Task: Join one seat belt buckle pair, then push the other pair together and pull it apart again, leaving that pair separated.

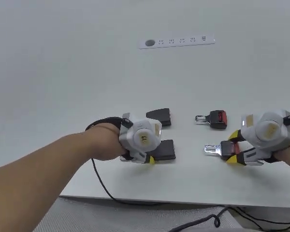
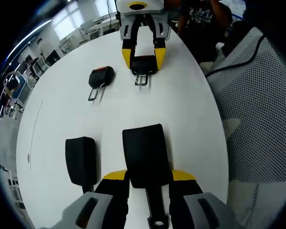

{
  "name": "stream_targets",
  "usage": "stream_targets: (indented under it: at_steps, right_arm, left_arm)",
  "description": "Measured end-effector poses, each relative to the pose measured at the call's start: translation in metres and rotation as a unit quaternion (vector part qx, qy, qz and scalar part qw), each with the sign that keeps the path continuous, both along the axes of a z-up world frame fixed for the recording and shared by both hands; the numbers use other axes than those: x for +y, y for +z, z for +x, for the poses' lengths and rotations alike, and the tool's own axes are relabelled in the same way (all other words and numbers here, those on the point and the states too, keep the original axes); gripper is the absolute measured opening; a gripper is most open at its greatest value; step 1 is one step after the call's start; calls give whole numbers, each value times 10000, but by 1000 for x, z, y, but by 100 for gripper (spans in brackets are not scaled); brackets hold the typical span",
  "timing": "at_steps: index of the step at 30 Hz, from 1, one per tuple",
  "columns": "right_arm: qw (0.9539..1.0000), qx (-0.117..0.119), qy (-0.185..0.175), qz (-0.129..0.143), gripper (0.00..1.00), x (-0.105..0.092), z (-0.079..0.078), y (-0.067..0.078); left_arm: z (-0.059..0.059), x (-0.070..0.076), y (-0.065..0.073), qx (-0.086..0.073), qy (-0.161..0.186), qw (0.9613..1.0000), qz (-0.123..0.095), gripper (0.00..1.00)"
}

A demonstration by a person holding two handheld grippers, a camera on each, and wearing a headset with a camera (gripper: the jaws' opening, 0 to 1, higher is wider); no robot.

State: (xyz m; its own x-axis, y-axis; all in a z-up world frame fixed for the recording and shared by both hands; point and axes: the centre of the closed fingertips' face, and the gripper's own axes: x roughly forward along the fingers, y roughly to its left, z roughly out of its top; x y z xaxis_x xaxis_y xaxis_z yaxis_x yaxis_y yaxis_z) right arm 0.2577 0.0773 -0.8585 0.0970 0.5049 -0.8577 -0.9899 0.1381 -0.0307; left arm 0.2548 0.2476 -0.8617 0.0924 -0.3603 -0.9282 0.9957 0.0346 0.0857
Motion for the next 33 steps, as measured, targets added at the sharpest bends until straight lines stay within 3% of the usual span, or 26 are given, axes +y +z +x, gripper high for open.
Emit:
stream_targets:
  at_steps: [22, 33]
  right_arm:
    - [9996, -86, 84, 254, 35, 61, 2, -5]
    - [9997, -49, 209, 138, 35, 69, 2, -6]
  left_arm:
    - [-1, -2, -1, 65, -291, 9995, 129, 33]
    - [-1, -3, -2, 102, -306, 9993, 201, 33]
